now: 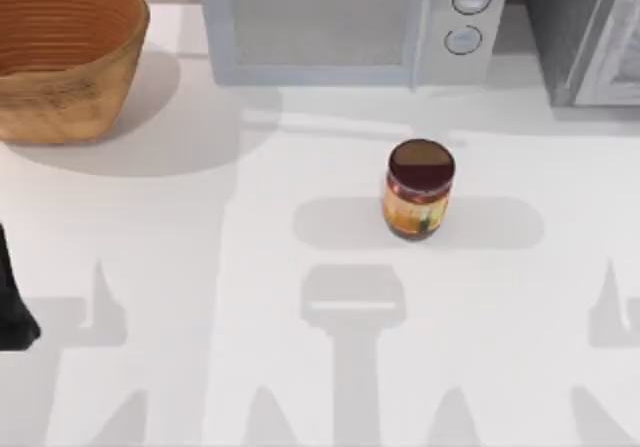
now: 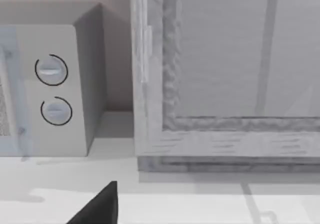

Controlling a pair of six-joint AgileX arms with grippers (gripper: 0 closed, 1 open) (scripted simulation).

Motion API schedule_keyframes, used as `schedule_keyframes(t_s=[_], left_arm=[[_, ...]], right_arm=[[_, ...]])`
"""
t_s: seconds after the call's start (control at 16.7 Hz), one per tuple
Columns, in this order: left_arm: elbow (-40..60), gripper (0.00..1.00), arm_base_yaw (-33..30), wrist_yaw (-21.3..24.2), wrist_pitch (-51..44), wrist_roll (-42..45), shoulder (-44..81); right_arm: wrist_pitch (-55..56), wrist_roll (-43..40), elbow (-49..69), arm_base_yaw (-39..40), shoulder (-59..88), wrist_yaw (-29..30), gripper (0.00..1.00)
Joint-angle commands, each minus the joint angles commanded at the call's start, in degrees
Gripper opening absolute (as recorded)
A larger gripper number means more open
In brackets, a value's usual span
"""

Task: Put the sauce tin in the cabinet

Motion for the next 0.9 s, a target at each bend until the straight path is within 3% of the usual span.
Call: schedule_keyframes(t_s=[0.42, 0.9], left_arm=[[0.0, 1.0, 0.0, 0.0, 0.0, 0.0, 0.0], [0.0, 1.0, 0.0, 0.0, 0.0, 0.0, 0.0]], right_arm=[[-0.44, 1.64, 1.63, 0.84, 6.87, -3.49, 1.0], [3.21, -6.69, 14.8, 1.24, 34.06, -16.85, 1.0]])
